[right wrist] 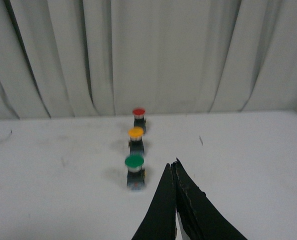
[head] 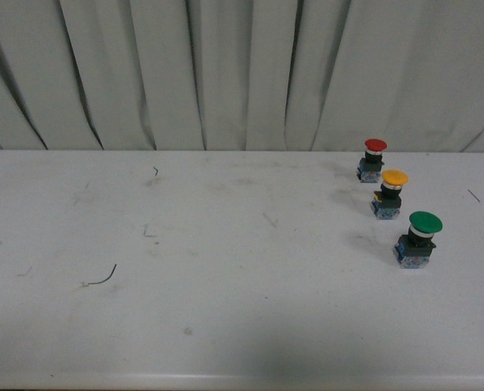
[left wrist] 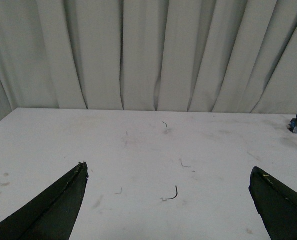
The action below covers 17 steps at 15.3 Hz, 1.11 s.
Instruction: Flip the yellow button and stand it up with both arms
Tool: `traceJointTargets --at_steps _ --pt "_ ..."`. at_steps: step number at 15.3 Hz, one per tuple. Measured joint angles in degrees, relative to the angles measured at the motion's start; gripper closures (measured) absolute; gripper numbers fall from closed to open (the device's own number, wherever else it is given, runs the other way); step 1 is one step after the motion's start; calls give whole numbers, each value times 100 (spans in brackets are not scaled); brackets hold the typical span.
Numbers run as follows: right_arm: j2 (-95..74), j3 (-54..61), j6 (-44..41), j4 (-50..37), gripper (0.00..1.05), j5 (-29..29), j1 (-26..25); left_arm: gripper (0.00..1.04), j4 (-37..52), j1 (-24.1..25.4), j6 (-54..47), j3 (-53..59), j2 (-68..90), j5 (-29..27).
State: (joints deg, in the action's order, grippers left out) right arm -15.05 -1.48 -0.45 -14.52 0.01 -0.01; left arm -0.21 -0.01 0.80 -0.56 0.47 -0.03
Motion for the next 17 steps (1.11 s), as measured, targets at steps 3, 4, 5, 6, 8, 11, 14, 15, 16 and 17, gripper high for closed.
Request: traceJointTargets --at_steps 3,4,5,6,8,11,14,15,16,17 --pt "339 85 0 260 103 -2 0 7 0 0 0 0 0 0" --pt "437 85 0 369 103 -2 0 7 2 0 0 0 0 0" --pt "516 85 0 455 103 -2 0 7 0 0 0 0 0 0" --pt "981 81 2 1193 103 -4 0 7 0 0 0 0 0 2" --pt "1473 59 2 1410 103 0 0 7 4 0 0 0 0 2" --pt "1484 81 2 1473 103 -2 0 7 4 0 0 0 0 0" --pt "1484 81 0 1471 86 -2 0 7 4 0 0 0 0 0" --pt "1484 81 2 1471 63 -2 0 7 2 0 0 0 0 0" --pt "1484 81 0 1471 53 -2 0 7 2 0 0 0 0 0" --pt "1484 81 0 1471 46 -2 0 7 4 0 0 0 0 0"
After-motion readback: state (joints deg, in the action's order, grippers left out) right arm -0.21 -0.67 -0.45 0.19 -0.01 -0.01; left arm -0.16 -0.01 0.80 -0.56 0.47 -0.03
